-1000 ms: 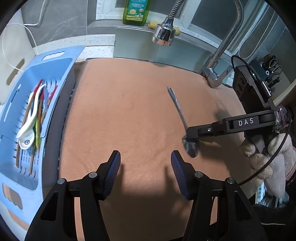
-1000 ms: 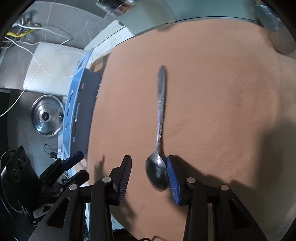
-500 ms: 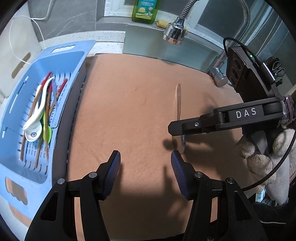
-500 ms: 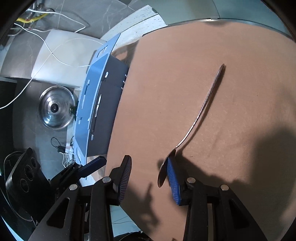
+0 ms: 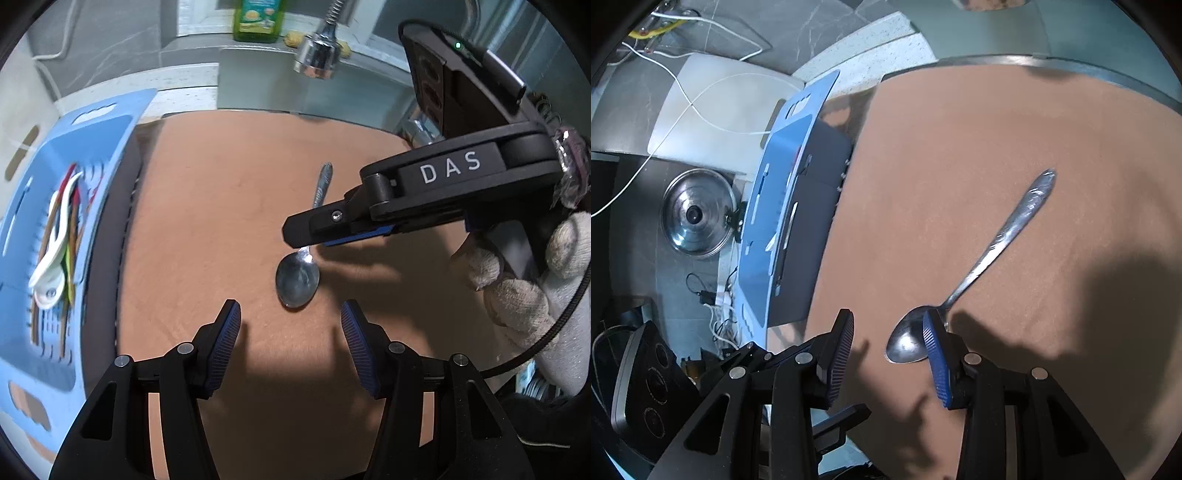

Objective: Organize utensils
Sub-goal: 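Lower the left tool over the steel spoon bowl while the right tool approaches its handle, then grasp the steel spoon bowl with the left tool while the right tool grips its handle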

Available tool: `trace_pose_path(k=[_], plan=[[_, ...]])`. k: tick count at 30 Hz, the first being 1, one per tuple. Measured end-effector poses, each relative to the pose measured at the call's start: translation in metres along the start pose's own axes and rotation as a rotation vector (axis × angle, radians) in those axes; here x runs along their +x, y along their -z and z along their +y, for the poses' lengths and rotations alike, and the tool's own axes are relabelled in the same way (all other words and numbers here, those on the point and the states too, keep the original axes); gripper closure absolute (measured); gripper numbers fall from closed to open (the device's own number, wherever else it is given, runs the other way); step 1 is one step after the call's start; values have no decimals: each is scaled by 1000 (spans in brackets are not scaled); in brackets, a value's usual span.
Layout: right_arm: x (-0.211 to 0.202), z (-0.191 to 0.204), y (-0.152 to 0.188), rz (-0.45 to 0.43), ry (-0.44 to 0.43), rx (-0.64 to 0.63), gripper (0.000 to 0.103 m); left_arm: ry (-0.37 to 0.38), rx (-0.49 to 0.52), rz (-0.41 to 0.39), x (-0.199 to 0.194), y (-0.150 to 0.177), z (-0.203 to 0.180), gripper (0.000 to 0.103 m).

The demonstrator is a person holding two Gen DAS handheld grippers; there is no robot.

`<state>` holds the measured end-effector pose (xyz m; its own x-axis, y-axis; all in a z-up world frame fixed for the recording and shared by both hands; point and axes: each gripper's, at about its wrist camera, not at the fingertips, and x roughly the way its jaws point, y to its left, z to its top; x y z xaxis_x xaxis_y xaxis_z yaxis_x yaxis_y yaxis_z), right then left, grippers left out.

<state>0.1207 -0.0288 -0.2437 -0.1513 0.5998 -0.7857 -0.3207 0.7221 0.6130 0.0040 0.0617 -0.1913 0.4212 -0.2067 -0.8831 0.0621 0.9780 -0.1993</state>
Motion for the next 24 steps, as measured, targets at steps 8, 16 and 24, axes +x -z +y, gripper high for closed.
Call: trace_pose_path(k=[8,16,24], plan=[[-22,-47,-7,-92,4,162,67,-11,137,66,25,-15,-10,47],[-25,-59,-24,-143,22,203,67,-43,240,108,43,-28,-20,47],[-10,-63,-31,-129,4,238,67,-79,303,162,57,-26,-23,47]])
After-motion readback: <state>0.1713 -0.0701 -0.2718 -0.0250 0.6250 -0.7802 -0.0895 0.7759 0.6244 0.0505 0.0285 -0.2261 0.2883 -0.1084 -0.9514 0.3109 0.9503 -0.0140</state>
